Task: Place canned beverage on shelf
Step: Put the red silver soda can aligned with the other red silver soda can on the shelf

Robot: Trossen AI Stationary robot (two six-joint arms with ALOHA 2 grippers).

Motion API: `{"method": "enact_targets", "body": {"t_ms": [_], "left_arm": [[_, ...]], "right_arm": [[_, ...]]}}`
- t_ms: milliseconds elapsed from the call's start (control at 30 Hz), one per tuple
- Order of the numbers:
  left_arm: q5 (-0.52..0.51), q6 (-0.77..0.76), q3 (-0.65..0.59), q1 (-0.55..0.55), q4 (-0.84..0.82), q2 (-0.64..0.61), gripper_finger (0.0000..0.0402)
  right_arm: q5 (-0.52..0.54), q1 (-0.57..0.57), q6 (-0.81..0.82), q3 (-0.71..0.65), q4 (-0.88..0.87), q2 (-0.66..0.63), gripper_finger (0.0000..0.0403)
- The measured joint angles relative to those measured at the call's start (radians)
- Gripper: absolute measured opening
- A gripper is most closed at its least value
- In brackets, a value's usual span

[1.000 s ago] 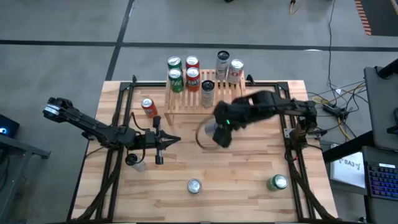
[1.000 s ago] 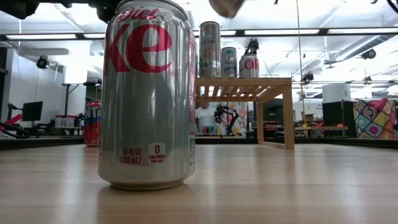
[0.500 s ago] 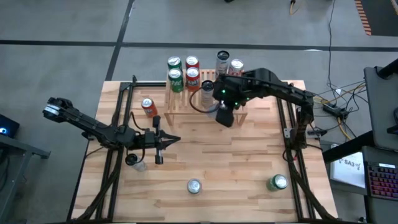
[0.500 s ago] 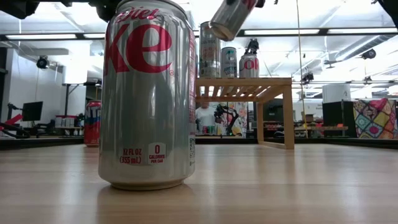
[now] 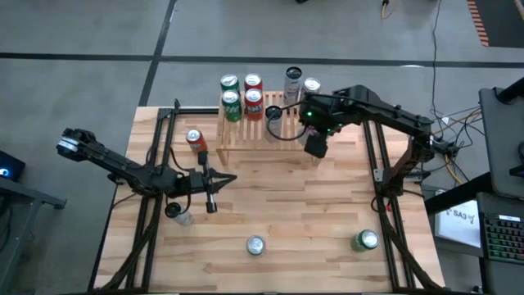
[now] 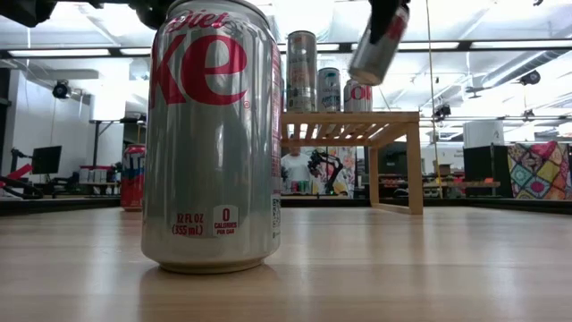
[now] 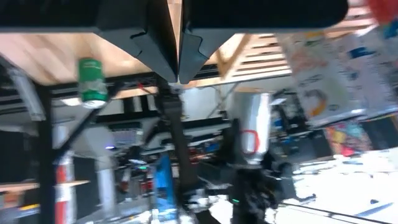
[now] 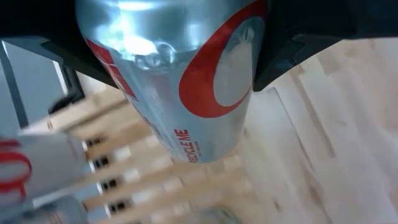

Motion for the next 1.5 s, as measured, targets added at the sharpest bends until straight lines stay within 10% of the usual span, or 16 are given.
{"method": "enact_targets", "body": {"t_ms": [1500], "left_arm": [[-0.053, 0.013, 0.0, 0.0, 0.028, 0.0, 0.0]], "right_arm": [[0.052, -0.141, -0.1, -0.106, 0.004, 0.064, 0.0306]]}}
